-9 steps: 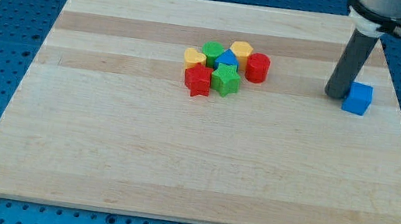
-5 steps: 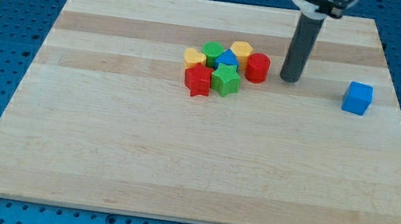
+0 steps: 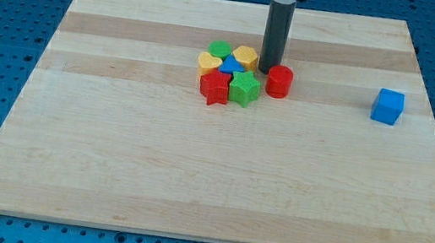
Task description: Move the red circle to the bottom center
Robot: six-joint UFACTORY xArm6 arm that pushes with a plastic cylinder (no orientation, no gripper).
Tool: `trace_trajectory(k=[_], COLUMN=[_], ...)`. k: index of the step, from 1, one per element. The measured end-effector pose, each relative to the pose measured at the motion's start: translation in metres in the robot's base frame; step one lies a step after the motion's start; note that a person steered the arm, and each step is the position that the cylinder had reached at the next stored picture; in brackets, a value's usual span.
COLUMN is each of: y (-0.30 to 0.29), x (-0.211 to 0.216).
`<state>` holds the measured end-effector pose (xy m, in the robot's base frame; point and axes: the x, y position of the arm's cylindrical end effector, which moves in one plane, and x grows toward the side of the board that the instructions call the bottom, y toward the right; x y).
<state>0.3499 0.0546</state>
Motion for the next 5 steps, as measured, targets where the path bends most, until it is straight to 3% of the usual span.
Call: trace_trajectory(k=[3, 5], y=[0.036, 0.035], x=[0.000, 0.038])
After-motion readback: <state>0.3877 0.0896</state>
